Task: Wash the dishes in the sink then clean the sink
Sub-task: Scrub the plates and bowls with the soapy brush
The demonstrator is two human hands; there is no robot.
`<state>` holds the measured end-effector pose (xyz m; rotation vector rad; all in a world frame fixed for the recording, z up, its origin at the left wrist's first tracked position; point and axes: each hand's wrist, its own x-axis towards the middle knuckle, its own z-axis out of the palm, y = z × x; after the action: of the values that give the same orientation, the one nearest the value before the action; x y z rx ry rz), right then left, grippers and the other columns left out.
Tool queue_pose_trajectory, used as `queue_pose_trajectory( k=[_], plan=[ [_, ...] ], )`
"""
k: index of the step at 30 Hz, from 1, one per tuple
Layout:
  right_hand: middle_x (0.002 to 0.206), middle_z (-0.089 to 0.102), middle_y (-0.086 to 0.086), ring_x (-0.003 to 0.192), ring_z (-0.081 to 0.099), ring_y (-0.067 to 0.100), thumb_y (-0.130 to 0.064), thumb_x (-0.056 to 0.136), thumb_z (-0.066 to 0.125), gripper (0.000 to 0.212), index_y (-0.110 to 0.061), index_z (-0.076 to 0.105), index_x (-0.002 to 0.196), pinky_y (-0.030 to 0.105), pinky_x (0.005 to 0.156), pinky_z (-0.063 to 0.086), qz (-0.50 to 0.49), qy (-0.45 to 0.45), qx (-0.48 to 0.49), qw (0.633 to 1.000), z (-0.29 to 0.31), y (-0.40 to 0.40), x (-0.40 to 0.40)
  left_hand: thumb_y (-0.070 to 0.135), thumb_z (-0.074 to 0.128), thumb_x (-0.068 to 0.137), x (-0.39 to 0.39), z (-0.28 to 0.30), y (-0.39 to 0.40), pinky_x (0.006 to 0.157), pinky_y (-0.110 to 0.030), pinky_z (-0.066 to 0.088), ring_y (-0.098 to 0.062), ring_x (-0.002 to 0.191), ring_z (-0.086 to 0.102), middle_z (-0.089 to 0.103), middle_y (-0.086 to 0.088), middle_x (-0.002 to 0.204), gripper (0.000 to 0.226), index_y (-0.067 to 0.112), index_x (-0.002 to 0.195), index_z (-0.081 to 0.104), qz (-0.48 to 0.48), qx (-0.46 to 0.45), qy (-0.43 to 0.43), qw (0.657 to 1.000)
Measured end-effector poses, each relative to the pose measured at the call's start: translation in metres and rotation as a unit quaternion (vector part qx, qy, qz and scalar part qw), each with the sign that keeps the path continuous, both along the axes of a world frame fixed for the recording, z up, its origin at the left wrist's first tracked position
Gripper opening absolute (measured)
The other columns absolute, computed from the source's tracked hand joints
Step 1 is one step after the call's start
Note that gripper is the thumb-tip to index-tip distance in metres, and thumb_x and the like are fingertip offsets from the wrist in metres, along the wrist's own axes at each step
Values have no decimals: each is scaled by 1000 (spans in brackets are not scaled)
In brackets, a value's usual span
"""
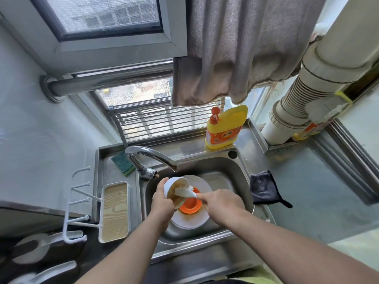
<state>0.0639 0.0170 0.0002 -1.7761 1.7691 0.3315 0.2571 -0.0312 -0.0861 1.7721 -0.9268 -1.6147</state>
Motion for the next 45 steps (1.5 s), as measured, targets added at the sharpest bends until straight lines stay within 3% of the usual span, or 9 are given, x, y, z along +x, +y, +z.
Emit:
queue_pose_trajectory(
  k=[3,8,14,20,25,32,38,42,45],
  plan=[
    [120,67,9,107,66,36,-19,106,36,61,-58,28,152,39,76,49,46,59,-34,997,5,0,3,-2,70,82,1,-2,-2,80,-47,65,-29,111,66,64,1,126,79,56,132,51,13,12,-8,1000],
    [138,66,-8,123,62,26,-49,104,45,37,-54,55,139,39,98,53,-85,-125,39,988,-4,16,17,-7,58,72,3,-17,-7,75,-55,65,-39,98,74,73,-19,113,57,26,118,66,64,36,-13,997],
    [116,67,10,103,67,37,-12,103,40,64,-53,32,152,40,75,53,59,78,-38,994,4,2,1,-13,54,76,-4,-2,-2,81,-54,65,-32,105,70,72,-7,114,68,32,126,66,41,52,2,998],
    [134,68,-10,119,64,21,-51,103,47,35,-52,60,136,39,98,54,-103,-142,45,983,-3,9,11,2,62,81,-4,-2,-2,74,-40,61,-29,86,70,74,-13,98,25,12,103,68,91,96,-65,989],
    [119,67,7,108,66,35,-20,106,41,52,-51,42,148,39,73,50,58,68,-34,995,2,-3,-4,0,55,81,-8,4,3,62,-29,46,-24,78,58,63,-14,94,30,2,110,60,54,118,-55,990],
    [128,71,-7,116,66,24,-40,104,49,34,-49,62,134,35,93,54,-49,-97,56,993,-8,3,5,-14,44,94,-14,9,-4,77,-55,65,-39,108,63,54,-15,120,46,17,129,44,118,129,-5,985],
    [116,67,11,104,67,37,-10,102,45,71,-52,24,157,38,71,48,76,82,-26,993,-1,-2,-1,-11,61,77,-17,17,1,89,-56,63,-33,108,65,64,-10,116,60,26,124,57,54,74,0,996],
    [139,66,-6,125,62,22,-39,106,50,39,-45,56,144,36,102,51,-119,-132,64,982,-17,5,3,-11,62,82,-13,18,-5,85,-51,64,-26,101,62,58,3,114,82,53,130,43,64,47,-87,993],
    [137,67,-7,121,63,22,-43,107,48,37,-50,55,142,38,99,53,-49,-98,31,993,-14,-6,-9,-13,50,82,-15,19,2,81,-52,64,-25,98,61,57,4,111,78,54,122,47,44,20,-114,992]
  ],
)
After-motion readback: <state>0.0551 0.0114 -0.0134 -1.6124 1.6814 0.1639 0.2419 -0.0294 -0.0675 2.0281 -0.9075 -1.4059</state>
